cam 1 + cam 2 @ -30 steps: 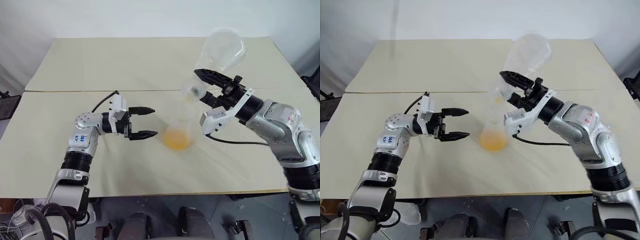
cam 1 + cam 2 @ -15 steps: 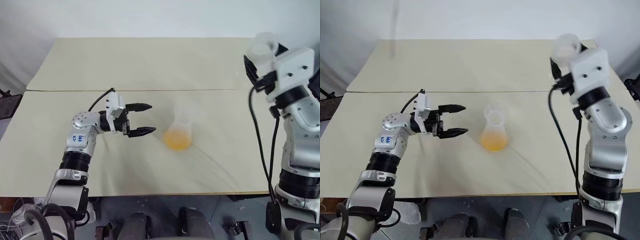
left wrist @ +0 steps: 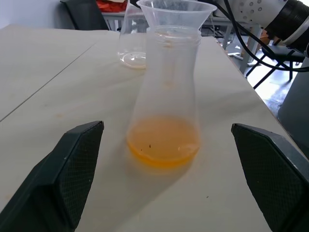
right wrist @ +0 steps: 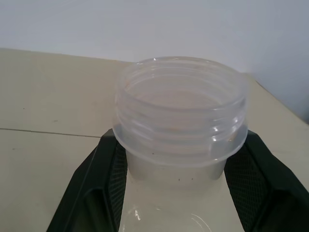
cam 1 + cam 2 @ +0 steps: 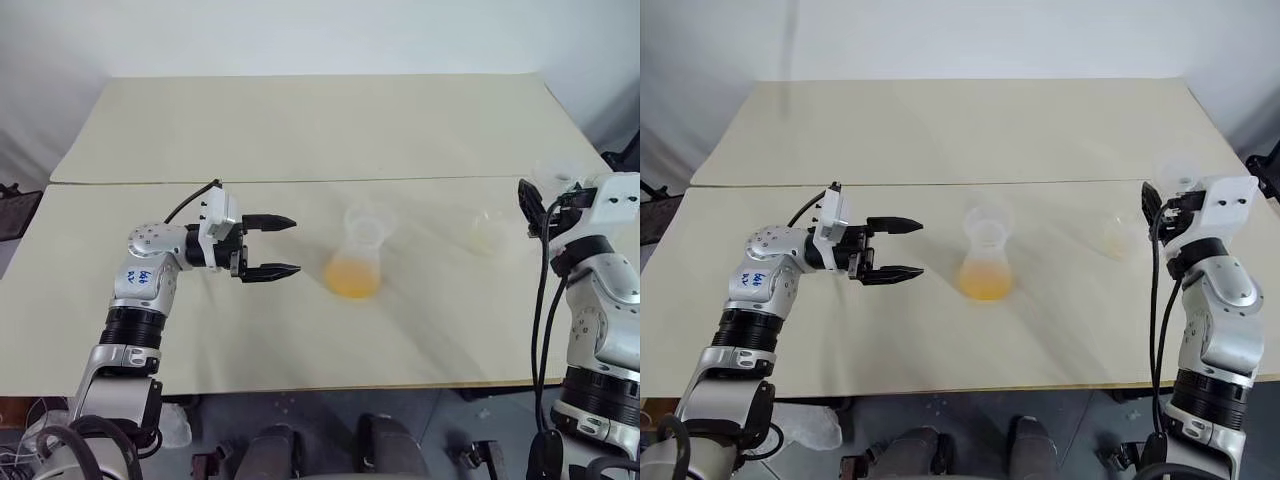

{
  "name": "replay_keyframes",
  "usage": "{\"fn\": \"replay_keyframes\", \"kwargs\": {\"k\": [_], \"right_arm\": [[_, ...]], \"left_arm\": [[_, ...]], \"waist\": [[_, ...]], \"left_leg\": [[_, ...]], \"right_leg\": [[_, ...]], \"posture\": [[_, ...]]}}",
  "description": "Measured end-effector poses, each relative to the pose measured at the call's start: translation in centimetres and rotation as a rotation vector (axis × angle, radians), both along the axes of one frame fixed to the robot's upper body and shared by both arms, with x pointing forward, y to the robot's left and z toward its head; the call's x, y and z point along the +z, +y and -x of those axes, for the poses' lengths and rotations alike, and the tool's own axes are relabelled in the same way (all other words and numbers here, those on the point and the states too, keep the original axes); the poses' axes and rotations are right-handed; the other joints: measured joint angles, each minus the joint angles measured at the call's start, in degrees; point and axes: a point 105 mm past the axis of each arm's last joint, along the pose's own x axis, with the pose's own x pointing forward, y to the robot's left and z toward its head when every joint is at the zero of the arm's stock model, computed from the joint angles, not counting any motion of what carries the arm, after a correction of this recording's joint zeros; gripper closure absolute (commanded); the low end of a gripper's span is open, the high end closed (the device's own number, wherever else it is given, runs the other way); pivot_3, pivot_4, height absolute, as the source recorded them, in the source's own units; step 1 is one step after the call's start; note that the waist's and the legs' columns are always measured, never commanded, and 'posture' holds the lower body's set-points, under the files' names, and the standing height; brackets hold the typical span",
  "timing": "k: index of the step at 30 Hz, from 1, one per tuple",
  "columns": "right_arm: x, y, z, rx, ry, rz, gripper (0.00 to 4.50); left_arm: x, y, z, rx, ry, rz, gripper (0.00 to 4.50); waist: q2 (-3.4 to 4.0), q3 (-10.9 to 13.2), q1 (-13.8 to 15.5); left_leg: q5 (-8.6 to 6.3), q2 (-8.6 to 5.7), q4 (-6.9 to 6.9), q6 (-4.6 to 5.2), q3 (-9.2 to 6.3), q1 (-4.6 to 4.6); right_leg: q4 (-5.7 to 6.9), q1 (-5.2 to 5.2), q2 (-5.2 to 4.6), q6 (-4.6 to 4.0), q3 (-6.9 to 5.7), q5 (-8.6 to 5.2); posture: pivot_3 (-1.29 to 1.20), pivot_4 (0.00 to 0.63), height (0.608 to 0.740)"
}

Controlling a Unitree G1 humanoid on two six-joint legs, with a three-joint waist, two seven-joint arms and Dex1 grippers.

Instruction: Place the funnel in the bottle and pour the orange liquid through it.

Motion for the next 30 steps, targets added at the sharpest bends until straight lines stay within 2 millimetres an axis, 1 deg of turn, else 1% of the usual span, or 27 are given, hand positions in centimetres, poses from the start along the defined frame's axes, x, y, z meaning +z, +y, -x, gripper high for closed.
{"fn": "replay_keyframes", "kwargs": {"k": [1,2,3,6,7,13,18,21,26,28,30], "right_arm": [[-0.1,-0.1,0.0,-0.002,0.001,-0.008,2.08],[-0.2,-0.2,-0.1,-0.008,0.005,-0.013,1.38],[-0.3,-0.4,-0.1,-0.018,0.009,-0.017,1.17],[-0.4,-0.8,-0.2,-0.036,0.018,-0.015,0.12],[-0.3,-0.9,-0.2,-0.038,0.018,-0.014,0.06],[0.3,-1.3,0.0,-0.047,0.011,0.004,0.06],[1.6,-1.6,0.1,-0.044,-0.017,0.02,0.06],[2.0,-1.6,0.0,-0.039,-0.029,0.018,0.06],[1.4,-2.3,-0.2,-0.051,-0.001,0.003,0.06],[1.9,-2.6,-0.2,-0.05,-0.006,0.011,0.06],[2.9,-2.6,-0.1,-0.036,-0.035,0.011,0.06]], "left_arm": [[0.0,0.0,0.0,0.001,0.0,0.0,0.0],[0.0,0.0,0.0,0.003,-0.001,0.001,0.0],[0.0,-0.1,0.0,0.003,-0.001,0.002,0.0],[0.0,-0.3,-0.1,0.005,0.0,0.01,0.0],[0.0,-0.3,-0.1,0.006,0.0,0.013,0.0],[-0.1,-0.5,-0.1,0.006,0.004,0.017,0.0],[-0.2,-0.7,-0.3,0.017,0.016,0.027,0.0],[-0.2,-0.7,-0.3,0.019,0.016,0.028,0.0],[-0.2,-0.7,-0.4,0.022,0.016,0.03,0.0],[-0.2,-0.7,-0.4,0.025,0.016,0.031,0.0],[-0.2,-0.7,-0.4,0.027,0.015,0.032,0.0]], "waist": [[0.0,0.0,0.0],[0.0,0.0,0.0],[0.0,0.0,0.0],[0.0,0.0,-0.1],[0.0,0.0,-0.1],[0.0,0.0,0.0],[0.0,0.0,-0.1],[0.0,0.0,-0.1],[0.0,0.0,0.0],[0.0,0.0,0.0],[0.0,0.0,-0.1]], "left_leg": [[0.0,0.0,0.0,0.0,0.0,0.0],[0.0,0.0,0.0,0.0,0.0,0.0],[0.0,-0.01,0.0,0.0,0.01,0.0],[0.0,0.0,0.0,0.0,0.01,0.0],[0.0,0.0,0.0,0.0,0.01,0.0],[0.0,0.0,0.0,0.0,0.02,0.0],[0.0,0.01,0.0,0.0,0.02,0.0],[0.0,0.01,0.0,0.0,0.03,0.0],[0.0,0.0,0.0,0.0,0.04,0.0],[0.0,0.0,0.0,0.0,0.05,0.0],[0.0,0.01,0.0,0.0,0.04,0.0]], "right_leg": [[0.0,0.0,0.0,0.0,0.0,0.0],[0.0,0.0,-0.01,0.0,0.01,0.0],[0.0,0.0,0.0,0.0,0.01,0.0],[0.0,0.0,0.0,0.0,0.0,0.0],[0.0,0.0,0.0,0.0,0.01,0.0],[0.0,0.0,0.0,0.0,0.01,0.0],[0.0,0.0,0.0,0.0,0.01,0.0],[0.0,0.0,0.0,0.0,0.01,0.0],[-0.01,0.0,-0.02,0.0,0.01,0.0],[-0.01,0.0,-0.02,0.0,0.01,0.0],[-0.01,0.0,-0.01,0.0,0.01,0.0]], "posture": [[0.0,0.15,0.74],[0.0,0.15,0.74],[0.0,0.15,0.74],[0.0,0.15,0.74],[0.0,0.15,0.74],[0.0,0.15,0.74],[0.0,0.15,0.74],[0.0,0.15,0.74],[0.0,0.15,0.74],[0.0,0.15,0.74],[0.0,0.15,0.74]]}}
